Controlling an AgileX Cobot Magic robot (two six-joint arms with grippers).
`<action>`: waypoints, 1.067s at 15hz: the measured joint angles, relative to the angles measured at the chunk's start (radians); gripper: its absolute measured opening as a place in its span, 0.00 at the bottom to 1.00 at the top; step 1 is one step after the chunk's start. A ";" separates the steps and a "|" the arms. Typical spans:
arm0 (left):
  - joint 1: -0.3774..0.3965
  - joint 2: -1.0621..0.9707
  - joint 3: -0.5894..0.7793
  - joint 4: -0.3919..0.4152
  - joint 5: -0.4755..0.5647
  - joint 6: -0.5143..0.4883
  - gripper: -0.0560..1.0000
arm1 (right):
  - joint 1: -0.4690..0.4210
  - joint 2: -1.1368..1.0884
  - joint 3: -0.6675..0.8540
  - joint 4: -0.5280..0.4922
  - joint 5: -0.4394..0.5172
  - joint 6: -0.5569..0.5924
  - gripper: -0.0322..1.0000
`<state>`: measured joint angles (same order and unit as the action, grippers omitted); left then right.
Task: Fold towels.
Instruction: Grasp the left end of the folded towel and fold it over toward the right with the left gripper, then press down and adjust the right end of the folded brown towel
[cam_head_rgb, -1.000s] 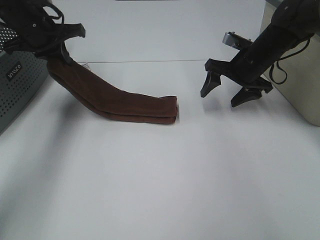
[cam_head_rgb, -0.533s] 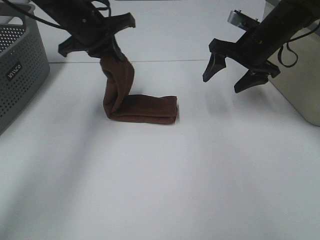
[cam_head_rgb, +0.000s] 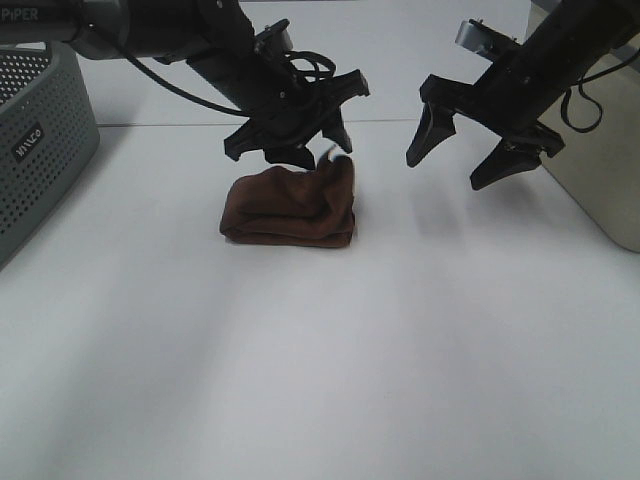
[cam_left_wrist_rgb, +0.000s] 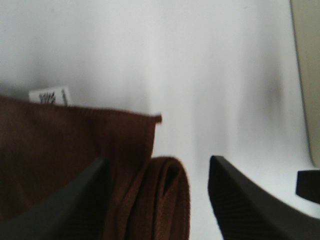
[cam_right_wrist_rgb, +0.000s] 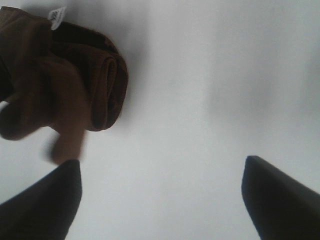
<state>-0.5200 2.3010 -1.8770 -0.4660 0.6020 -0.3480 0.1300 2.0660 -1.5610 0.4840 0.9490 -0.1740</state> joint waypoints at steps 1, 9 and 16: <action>-0.004 0.000 -0.002 -0.020 -0.043 -0.002 0.66 | 0.000 0.000 0.000 0.000 0.005 0.000 0.82; 0.096 0.000 -0.237 0.182 0.157 0.055 0.73 | 0.015 0.003 0.000 0.492 0.037 -0.250 0.82; 0.252 0.000 -0.262 0.205 0.379 0.054 0.73 | 0.158 0.210 -0.094 0.721 0.035 -0.378 0.82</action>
<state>-0.2680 2.3010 -2.1390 -0.2610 0.9810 -0.2940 0.2880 2.2760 -1.6550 1.2050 0.9840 -0.5520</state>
